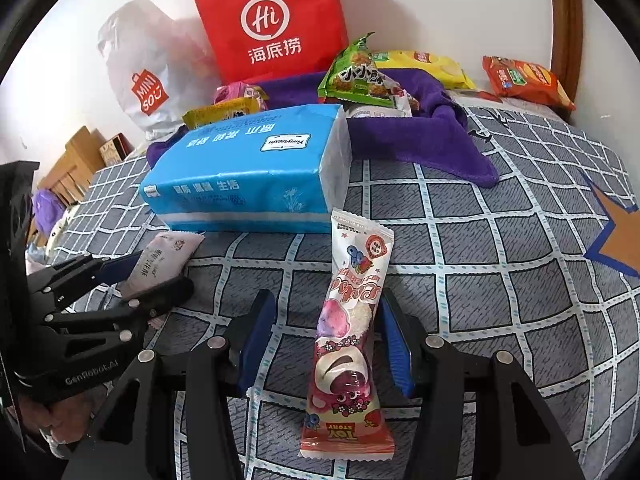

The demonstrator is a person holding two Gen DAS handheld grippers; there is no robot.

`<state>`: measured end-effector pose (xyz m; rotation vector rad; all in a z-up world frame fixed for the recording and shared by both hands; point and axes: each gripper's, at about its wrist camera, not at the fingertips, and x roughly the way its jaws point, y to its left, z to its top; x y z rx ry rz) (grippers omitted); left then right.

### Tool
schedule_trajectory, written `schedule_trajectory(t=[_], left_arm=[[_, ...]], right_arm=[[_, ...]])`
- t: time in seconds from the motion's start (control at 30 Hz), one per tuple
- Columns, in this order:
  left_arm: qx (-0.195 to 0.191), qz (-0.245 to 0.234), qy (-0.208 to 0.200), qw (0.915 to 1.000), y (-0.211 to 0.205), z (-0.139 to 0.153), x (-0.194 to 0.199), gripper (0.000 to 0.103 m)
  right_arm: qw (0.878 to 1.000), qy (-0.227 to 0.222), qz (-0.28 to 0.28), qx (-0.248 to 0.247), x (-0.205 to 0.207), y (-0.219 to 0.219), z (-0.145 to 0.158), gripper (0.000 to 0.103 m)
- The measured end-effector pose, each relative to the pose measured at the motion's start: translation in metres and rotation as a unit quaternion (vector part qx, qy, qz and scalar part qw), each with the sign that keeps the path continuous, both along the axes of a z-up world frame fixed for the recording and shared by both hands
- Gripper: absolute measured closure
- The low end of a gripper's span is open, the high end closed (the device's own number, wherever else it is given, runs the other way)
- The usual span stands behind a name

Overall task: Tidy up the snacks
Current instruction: 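Lift both held packets and carry them over the purple towel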

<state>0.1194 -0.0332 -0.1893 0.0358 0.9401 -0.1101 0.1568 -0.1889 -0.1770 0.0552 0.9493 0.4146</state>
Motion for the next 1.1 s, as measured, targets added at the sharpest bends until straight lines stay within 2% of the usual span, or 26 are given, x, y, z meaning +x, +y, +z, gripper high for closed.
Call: schedule_trajectory(t=[0.13, 0.3, 0.4, 0.5, 0.7, 0.87, 1.1], left_arm=[[0.001, -0.001, 0.0, 1.0, -0.001, 0.0, 0.0, 0.05], [0.004, 0.0, 0.0, 1.0, 0.0, 0.001, 0.0, 0.05], [0.004, 0.004, -0.003, 1.0, 0.001, 0.002, 0.0, 0.059], [0.0, 0.007, -0.003, 1.0, 0.003, 0.002, -0.002, 0.063], [0.001, 0.011, -0.001, 0.9999, 0.002, 0.004, -0.008, 0.065], [-0.023, 0.02, 0.013, 0.9995, 0.011, 0.007, -0.015, 0.065], [-0.053, 0.023, 0.018, 0.9981, 0.026, 0.017, -0.03, 0.065]], right_arm=[[1.0, 0.0, 0.0, -0.002, 0.002, 0.001, 0.0, 0.05], [1.0, -0.005, 0.006, -0.03, 0.002, 0.009, 0.001, 0.051], [0.999, -0.008, 0.01, -0.046, 0.001, 0.011, 0.0, 0.051], [0.998, -0.013, 0.0, -0.057, 0.0, 0.011, 0.0, 0.06], [1.0, -0.002, -0.022, -0.018, 0.004, -0.006, 0.0, 0.077], [0.999, 0.006, -0.033, 0.007, 0.006, -0.012, 0.0, 0.08], [0.999, 0.014, -0.048, -0.001, 0.001, -0.01, 0.003, 0.081]])
